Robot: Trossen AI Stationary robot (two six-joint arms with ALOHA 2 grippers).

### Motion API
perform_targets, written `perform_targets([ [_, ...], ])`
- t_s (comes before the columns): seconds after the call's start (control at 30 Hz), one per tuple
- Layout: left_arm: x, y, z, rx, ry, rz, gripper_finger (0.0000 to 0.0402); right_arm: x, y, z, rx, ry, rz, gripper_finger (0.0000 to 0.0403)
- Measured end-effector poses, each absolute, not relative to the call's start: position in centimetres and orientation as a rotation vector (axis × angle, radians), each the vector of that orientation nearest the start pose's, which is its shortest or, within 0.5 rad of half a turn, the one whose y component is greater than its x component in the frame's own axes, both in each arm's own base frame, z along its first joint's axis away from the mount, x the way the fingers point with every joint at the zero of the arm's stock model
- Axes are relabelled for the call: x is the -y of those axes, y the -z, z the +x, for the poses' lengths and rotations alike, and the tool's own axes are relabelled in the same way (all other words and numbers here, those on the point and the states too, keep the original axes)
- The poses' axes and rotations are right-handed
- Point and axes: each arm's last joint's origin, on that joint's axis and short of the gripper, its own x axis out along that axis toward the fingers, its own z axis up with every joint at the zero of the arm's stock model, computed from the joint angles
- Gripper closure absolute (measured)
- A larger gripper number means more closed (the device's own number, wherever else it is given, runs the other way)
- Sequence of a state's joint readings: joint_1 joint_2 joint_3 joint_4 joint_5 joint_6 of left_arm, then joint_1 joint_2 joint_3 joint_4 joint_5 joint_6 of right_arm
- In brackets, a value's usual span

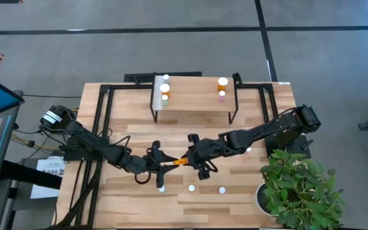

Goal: Pick and place medicine bottles onto shelf by color
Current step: Put the bottom left small orange pill bottle on the shelf

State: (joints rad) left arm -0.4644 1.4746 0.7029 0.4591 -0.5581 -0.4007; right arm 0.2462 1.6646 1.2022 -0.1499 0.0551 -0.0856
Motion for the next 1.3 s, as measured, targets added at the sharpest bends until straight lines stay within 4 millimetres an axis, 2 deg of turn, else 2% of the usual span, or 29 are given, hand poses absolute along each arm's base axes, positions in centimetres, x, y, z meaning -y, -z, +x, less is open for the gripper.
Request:
perform_targets([
  [0.13, 12.1, -21.0, 27.5, -0.249, -0.146, -0.245, 0.0322, -8.9, -25.6, 36.0, -0.587, -0.212, -0.173, 0.026],
  [0.5, 12.0, -21.0, 27.5, -0.247, -0.143, -0.223, 0.032, -8.4, -26.3, 35.9, -0.557, -0.199, -0.165, 0.0223],
  [0.7, 12.0, -21.0, 27.5, -0.249, -0.136, -0.186, 0.032, -8.0, -28.3, 34.5, -0.533, -0.199, -0.165, 0.0214],
  [0.97, 12.2, -21.6, 27.5, -0.172, -0.091, -0.134, 0.032, -7.8, -31.9, 31.9, -0.423, -0.22, -0.206, 0.0228],
  [1.03, 12.1, -21.4, 27.3, -0.144, -0.065, -0.133, 0.032, -7.7, -31.9, 31.5, -0.381, -0.223, -0.209, 0.023],
  [1.3, 11.3, -20.9, 25.5, 0.019, -0.008, -0.168, 0.032, -6.0, -28.7, 29.7, -0.216, -0.171, -0.16, 0.023],
])
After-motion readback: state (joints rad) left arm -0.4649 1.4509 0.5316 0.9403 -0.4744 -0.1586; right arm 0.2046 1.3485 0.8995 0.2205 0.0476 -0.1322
